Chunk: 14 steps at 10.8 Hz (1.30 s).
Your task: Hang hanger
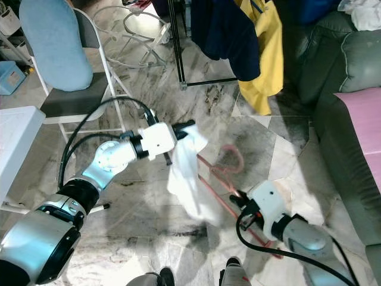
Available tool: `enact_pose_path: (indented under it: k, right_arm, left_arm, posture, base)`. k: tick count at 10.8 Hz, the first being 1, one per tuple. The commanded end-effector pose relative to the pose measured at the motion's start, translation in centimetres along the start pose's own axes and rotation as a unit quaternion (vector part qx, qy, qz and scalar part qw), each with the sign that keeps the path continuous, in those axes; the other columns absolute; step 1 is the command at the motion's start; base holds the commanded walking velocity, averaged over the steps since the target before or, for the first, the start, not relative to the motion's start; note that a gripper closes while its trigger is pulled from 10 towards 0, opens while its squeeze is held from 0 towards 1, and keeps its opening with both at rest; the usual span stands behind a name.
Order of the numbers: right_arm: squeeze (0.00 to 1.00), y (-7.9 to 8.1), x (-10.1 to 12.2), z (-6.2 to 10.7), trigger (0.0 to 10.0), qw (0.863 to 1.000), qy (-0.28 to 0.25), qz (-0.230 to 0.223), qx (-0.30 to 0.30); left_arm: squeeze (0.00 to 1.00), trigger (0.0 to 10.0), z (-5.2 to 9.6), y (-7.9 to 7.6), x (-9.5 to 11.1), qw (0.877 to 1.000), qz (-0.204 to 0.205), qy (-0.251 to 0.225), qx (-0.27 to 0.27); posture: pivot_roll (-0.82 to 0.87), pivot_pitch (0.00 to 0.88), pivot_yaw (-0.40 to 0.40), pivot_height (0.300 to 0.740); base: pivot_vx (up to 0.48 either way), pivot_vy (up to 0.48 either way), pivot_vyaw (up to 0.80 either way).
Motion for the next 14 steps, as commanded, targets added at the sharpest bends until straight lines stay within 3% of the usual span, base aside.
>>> enact_pose_path:
  k: [1,2,4,5,7,8,9,10,12,14]
  right_arm:
    - [0.0,0.5,-0.7,-0.3,10.0,1.0,0.008,-0.013,-0.001]
    - [0.0,0.1,-1.3,-0.3,10.0,1.0,0.017,-0.019,-0.018]
    - [0.0,-4.2,-3.9,0.4,10.0,0.984,0.071,-0.037,-0.157]
    - [0.0,-8.0,-4.1,2.0,10.0,0.955,0.059,-0.08,-0.279]
    - [0.0,-9.7,-3.3,2.7,10.0,0.931,0.026,-0.132,-0.339]
    - [0.0,-9.9,-2.2,2.4,10.0,0.93,-0.002,-0.141,-0.341]
    - [0.0,-9.4,-0.6,2.0,10.0,0.939,-0.038,-0.136,-0.314]
    - [0.0,-8.2,0.6,2.3,10.0,0.962,-0.05,-0.074,-0.258]
    - [0.0,-7.0,0.3,3.5,10.0,0.978,-0.03,-0.017,-0.205]
    - [0.0,-5.2,0.3,6.1,10.0,0.993,0.003,0.041,-0.107]
  left_arm:
    - [0.0,10.0,0.1,0.6,1.1,1.0,-0.002,-0.028,0.007]
    - [0.0,10.0,0.1,0.7,1.2,0.999,-0.008,-0.032,0.011]
    - [0.0,10.0,0.6,1.0,0.9,0.999,-0.01,-0.026,0.019]
    - [0.0,10.0,1.1,1.2,0.4,0.999,-0.016,-0.014,0.024]
    - [0.0,10.0,1.3,1.0,0.2,0.999,-0.017,-0.013,0.028]
    - [0.0,10.0,1.2,0.7,0.1,0.999,-0.016,-0.013,0.031]
    - [0.0,10.0,1.0,0.3,-0.4,1.0,-0.015,0.001,0.023]
    - [0.0,10.0,1.2,0.0,-1.5,0.999,-0.034,0.037,0.016]
    - [0.0,10.0,1.7,0.8,-2.5,0.996,-0.036,0.069,0.043]
    - [0.0,10.0,3.1,2.8,-5.7,0.973,-0.052,0.183,0.128]
  posture:
    - [-0.2,0.218,0.181,0.74]
    - [-0.2,0.216,0.18,0.74]
    - [-0.2,0.217,0.179,0.74]
    - [-0.2,0.218,0.18,0.74]
    - [-0.2,0.222,0.18,0.74]
    - [-0.2,0.224,0.178,0.74]
    - [-0.2,0.225,0.177,0.74]
    - [-0.2,0.226,0.177,0.74]
    - [-0.21,0.233,0.182,0.74]
    - [-0.24,0.234,0.176,0.74]
  base:
    - [0.0,0.0,0.0]
    - [0.0,0.0,0.0]
    - [0.0,0.0,0.0]
    - [0.0,0.0,0.0]
    - [0.0,0.0,0.0]
    - [0.0,0.0,0.0]
    - [0.0,0.0,0.0]
    - [0.0,0.0,0.0]
    - [0.0,0.0,0.0]
    - [0.0,0.0,0.0]
Point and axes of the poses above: a point about 5 cm out from each wrist's last joint towards the gripper, its own z axis pointing back from the gripper into the wrist, its own x axis along the axis of the wrist's last joint, y = z × x, the point moved 4 cm from there along -z, pointing out of the wrist towards the gripper, and after that the axes turned 12 degrees about z, right-handed, at the moved point
